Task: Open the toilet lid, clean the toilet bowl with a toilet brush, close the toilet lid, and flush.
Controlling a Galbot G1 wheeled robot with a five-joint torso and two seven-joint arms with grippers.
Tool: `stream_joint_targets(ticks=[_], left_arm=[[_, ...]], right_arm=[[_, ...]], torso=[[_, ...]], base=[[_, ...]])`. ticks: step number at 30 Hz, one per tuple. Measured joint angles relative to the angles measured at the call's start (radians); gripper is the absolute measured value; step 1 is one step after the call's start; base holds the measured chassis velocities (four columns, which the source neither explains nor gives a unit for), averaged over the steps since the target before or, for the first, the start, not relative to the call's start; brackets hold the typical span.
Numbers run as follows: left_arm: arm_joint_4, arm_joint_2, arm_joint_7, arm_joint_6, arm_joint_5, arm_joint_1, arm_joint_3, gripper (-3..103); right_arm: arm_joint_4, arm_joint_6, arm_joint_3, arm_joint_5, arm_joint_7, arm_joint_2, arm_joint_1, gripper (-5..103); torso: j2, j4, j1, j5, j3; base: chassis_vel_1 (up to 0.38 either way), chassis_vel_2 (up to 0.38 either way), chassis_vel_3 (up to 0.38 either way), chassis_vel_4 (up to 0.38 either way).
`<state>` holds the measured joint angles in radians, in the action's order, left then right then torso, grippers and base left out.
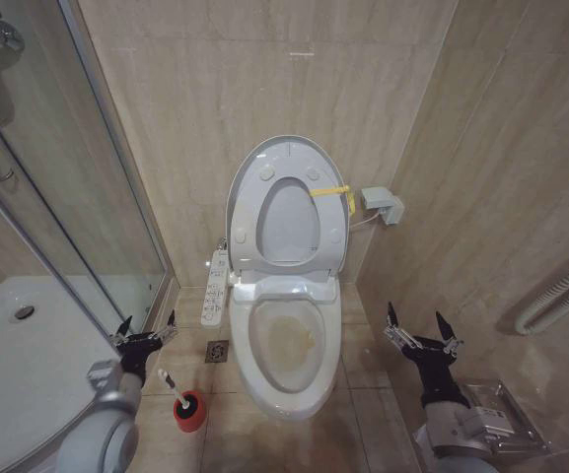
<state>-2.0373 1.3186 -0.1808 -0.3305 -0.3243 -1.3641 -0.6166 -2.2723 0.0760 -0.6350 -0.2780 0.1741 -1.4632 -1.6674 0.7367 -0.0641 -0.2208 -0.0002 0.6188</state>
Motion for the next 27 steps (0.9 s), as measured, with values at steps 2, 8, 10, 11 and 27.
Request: stream_joint_targets(ticks=[2, 8, 10, 11, 27], left_arm=[[0.002, 0.000, -0.001, -0.003, 0.000, 0.003, 0.001, 100], [-0.032, 0.010, -0.002, 0.062, 0.051, -0.020, 0.001, 100], [-0.080, 0.021, 0.002, 0.148, 0.108, -0.052, -0.001, 100], [-0.090, 0.023, 0.003, 0.166, 0.120, -0.059, -0.001, 100], [-0.108, 0.022, 0.016, 0.245, 0.133, -0.079, -0.009, 100]], right_arm=[[0.000, 0.000, 0.000, 0.000, 0.000, 0.000, 0.000, 100], [0.000, 0.000, 0.000, 0.000, 0.000, 0.000, 0.000, 100], [0.000, 0.000, 0.000, 0.000, 0.000, 0.000, 0.000, 100], [0.000, 0.000, 0.000, 0.000, 0.000, 0.000, 0.000, 100], [0.000, 0.000, 0.000, 0.000, 0.000, 0.000, 0.000, 100]], torso=[[0.000, 0.0002, 0.000, 0.0002, 0.000], [0.000, 0.0001, 0.000, -0.0002, 0.000], [0.000, 0.0005, 0.000, 0.0005, 0.000], [0.000, 0.0005, 0.000, 0.0005, 0.000], [0.000, 0.0001, 0.000, 0.0000, 0.000]], base=[[0.000, 0.000, 0.000, 0.000], [0.000, 0.000, 0.000, 0.000], [0.000, 0.000, 0.000, 0.000], [0.000, 0.000, 0.000, 0.000], [0.000, 0.000, 0.000, 0.000]])
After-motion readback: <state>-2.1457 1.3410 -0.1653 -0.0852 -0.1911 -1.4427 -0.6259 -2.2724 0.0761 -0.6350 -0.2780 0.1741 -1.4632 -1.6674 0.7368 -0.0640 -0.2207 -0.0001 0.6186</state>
